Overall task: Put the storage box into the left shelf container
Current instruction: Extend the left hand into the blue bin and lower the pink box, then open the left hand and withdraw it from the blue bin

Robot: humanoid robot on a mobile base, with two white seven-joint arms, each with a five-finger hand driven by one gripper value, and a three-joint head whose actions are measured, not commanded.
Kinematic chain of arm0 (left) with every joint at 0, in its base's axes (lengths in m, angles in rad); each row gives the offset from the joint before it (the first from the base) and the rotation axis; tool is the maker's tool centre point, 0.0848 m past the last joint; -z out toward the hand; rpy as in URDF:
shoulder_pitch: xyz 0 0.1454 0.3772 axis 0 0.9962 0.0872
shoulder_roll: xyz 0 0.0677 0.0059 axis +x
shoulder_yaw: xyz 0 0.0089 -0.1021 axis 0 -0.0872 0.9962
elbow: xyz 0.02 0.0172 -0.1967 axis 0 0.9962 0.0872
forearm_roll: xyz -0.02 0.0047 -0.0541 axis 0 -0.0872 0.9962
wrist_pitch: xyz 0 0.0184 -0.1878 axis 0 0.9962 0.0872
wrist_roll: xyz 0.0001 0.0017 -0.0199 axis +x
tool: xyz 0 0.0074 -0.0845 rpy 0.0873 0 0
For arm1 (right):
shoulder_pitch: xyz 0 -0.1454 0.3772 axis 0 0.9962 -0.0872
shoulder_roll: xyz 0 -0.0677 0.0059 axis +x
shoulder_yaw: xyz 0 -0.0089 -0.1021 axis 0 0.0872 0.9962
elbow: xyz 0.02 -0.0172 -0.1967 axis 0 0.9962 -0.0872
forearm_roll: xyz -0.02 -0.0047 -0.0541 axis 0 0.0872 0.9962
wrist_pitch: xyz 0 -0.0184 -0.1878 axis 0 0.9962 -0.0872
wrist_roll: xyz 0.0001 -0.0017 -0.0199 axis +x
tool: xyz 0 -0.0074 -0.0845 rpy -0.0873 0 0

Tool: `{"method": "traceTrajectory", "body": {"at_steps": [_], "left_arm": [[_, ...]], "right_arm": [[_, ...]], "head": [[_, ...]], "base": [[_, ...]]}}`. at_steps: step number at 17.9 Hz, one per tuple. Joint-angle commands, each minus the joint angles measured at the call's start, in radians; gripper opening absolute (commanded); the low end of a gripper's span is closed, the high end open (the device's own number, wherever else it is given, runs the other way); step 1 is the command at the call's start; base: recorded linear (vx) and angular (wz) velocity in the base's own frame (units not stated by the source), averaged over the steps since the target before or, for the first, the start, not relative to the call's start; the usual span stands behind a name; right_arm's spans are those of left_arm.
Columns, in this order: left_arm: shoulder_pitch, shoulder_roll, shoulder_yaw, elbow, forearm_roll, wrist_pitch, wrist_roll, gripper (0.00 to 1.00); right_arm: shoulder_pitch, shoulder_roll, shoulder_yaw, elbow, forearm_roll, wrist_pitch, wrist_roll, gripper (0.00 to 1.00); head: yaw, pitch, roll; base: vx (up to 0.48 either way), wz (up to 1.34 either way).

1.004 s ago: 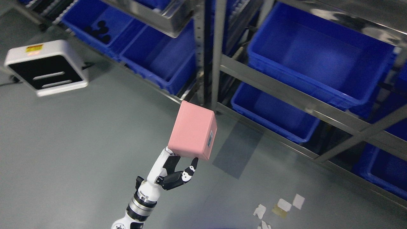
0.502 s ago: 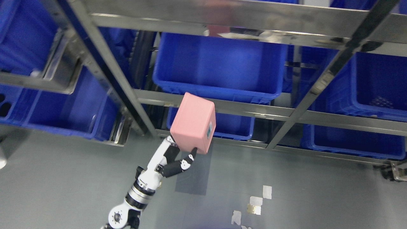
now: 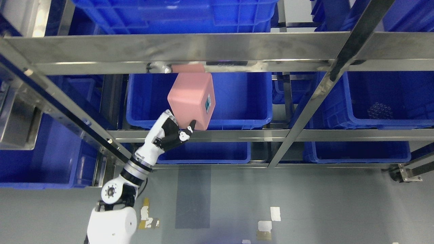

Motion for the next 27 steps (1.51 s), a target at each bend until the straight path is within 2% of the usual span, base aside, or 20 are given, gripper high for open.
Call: {"method": "traceTrajectory", "body": {"at_steps": [1, 8, 12, 15, 18, 22, 24, 25, 27], "left_arm": [[-0.177, 0.018, 0.086, 0.182, -0.139, 0.073, -0.003, 0.04], [-0.38, 0.055, 0.036, 0.422, -0.442, 0.041, -0.009, 0.05], [-0.446, 0.045, 0.017, 0.569, -0.681, -0.038, -0.009, 0.08], [-0.469, 0.026, 0.02, 0.585, -0.728, -0.039, 0.002, 0.15], [-0.483, 0.025, 0.026, 0.583, -0.728, -0.039, 0.007, 0.32], [-0.498, 0.018, 0.066, 0.559, -0.717, -0.04, 0.023, 0.76], [-0.497, 0.018, 0.092, 0.49, -0.704, -0.037, 0.103, 0.96], [-0.487, 0.018, 0.089, 0.459, -0.667, -0.039, 0.19, 0.99], [-0.44, 0.018, 0.085, 0.39, -0.532, -0.04, 0.4, 1.0]], "right_arm": [[-0.003, -0.017, 0.0, -0.017, -0.021, -0.003, 0.0, 1.0], [-0.003, -0.017, 0.0, -0.017, -0.021, -0.001, 0.0, 1.0], [-0.003, -0.017, 0.0, -0.017, -0.021, -0.003, 0.002, 1.0], [-0.005, -0.017, 0.0, -0.017, -0.021, -0.001, 0.0, 1.0], [-0.003, -0.017, 0.0, -0.017, -0.021, -0.001, 0.002, 1.0], [-0.005, -0.017, 0.0, -0.017, -0.021, -0.001, 0.0, 1.0], [-0.003, -0.017, 0.0, -0.017, -0.021, -0.001, 0.002, 1.0], [-0.003, -0.017, -0.001, -0.017, -0.021, -0.001, 0.0, 1.0], [-0.003, -0.017, 0.0, -0.017, -0.021, -0.001, 0.0, 1.0]], "head": [[0.0, 0.0, 0.0], [0.0, 0.0, 0.0], [0.0, 0.0, 0.0], [0.0, 0.0, 0.0], [0.0, 0.0, 0.0], [0.0, 0.0, 0.0], [0.0, 0.0, 0.0], [0.0, 0.0, 0.0], [0.0, 0.0, 0.0]], "base": [[0.134, -0.17], [0.094, -0.12], [0.039, -0.05], [0.008, -0.01], [0.0, 0.0], [0.0, 0.0], [0.0, 0.0], [0.0, 0.0], [0.0, 0.0]]}}
